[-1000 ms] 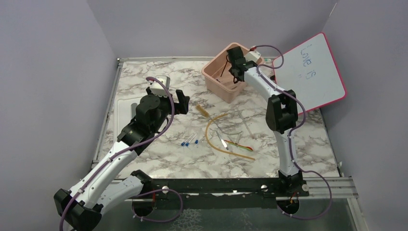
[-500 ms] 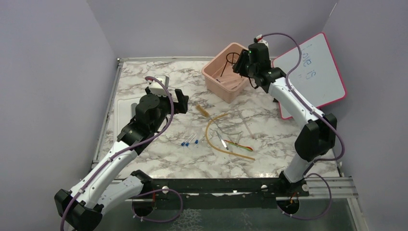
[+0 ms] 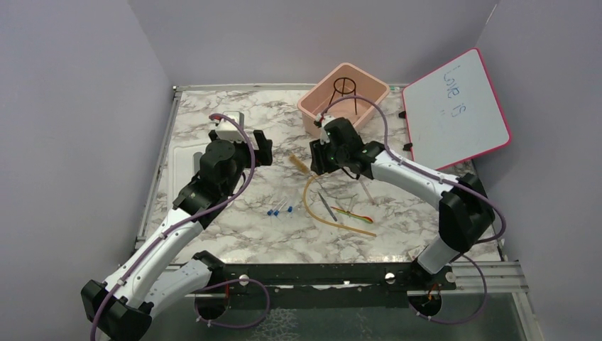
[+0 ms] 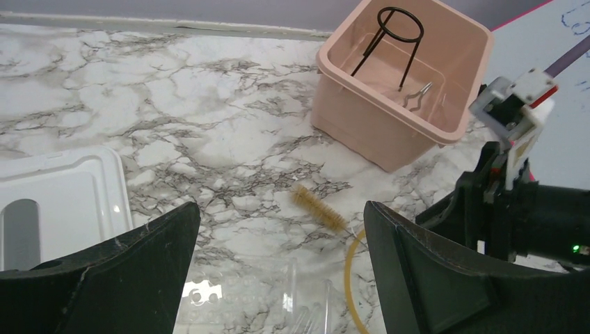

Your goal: Organize the chemistry lab equipment

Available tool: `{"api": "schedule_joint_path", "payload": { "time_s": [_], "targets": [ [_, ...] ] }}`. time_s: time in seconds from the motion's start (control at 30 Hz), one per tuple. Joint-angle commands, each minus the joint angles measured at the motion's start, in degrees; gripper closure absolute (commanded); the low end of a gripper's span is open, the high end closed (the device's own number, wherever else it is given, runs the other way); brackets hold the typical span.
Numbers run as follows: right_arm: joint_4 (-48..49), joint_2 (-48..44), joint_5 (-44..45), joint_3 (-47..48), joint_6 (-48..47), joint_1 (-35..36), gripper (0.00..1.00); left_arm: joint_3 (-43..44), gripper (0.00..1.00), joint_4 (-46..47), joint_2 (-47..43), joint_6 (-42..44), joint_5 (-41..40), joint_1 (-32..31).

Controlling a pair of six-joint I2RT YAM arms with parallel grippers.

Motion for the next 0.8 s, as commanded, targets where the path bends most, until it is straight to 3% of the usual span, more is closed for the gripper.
{"api": "schedule_joint_path", "payload": {
  "time_s": [0.0,0.3,0.77],
  "targets": [
    [1.70,5.52,2.71,0.75,-4.84,3.28,0.52,-0.60,0.09,1.14,-0.94,-0.69,-2.71,0.45],
    [2.87,18.27,6.43,7.90,-6.34,3.73,0.63,-0.74,0.10,1.13,-0.39,-0.51,-3.24,0.67],
    [2.66,25.48,5.89,11.91,-9.40,3.73,0.74,-0.67,0.10,1.13,0.17,-0.41,-2.55,1.50]
  ]
}}
